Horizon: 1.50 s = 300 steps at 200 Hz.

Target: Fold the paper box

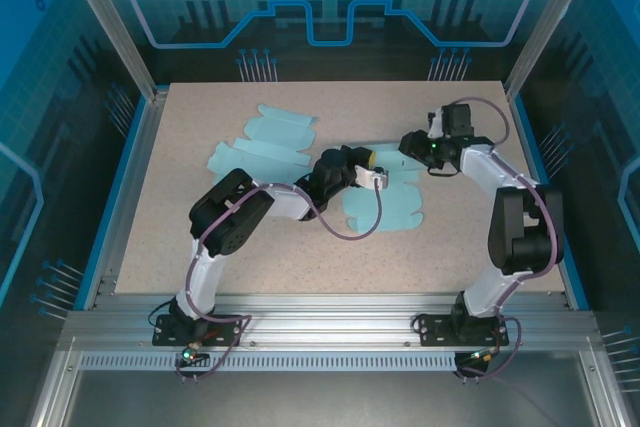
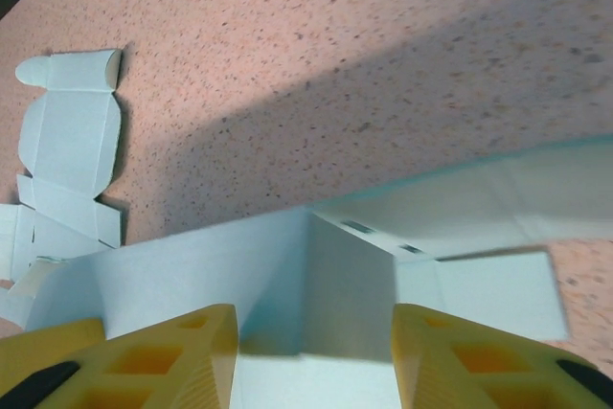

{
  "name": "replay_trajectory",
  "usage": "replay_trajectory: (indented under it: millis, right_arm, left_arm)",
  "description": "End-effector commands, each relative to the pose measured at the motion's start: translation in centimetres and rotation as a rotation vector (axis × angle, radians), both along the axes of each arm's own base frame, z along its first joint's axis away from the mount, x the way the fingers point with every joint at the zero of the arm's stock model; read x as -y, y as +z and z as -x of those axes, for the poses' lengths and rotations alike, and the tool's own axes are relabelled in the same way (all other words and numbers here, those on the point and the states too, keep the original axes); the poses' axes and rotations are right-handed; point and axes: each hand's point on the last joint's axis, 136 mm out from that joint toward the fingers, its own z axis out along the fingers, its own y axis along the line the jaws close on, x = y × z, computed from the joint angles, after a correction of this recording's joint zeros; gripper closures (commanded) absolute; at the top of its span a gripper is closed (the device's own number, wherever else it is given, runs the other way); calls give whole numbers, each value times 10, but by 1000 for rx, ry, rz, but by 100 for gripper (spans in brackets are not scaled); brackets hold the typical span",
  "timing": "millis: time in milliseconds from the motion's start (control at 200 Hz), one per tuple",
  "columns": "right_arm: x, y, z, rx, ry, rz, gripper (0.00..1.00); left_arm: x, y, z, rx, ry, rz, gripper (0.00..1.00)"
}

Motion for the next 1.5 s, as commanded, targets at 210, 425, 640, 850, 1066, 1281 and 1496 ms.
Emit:
replay_trajectory:
  millis: [210,425,640,850,1066,1281,1496]
  right_arm:
    - [57,-22,41,-42,-116,-32,53]
    - [49,-44,26,-28,-69,-92,53]
    - [40,-56,1,13,-2,-149,54]
    - [28,-60,-15,60,46,-190,53]
    - [20,-69,-26,32,56,-174,53]
    - [19,-75,-31,20,49,-170,53]
    - [19,-71,-33,34,51,-158,53]
  left_arm:
    - [-6,6,-6,23,31,51,100]
    - [-14,8,-13,-41,54,141,100]
    - [-22,10,-16,-69,57,189,100]
    - [-23,8,-18,-70,62,189,100]
    - [-23,8,-17,-74,63,194,100]
    - [-24,8,-17,-76,65,194,100]
    - [-23,10,-17,-75,63,199,100]
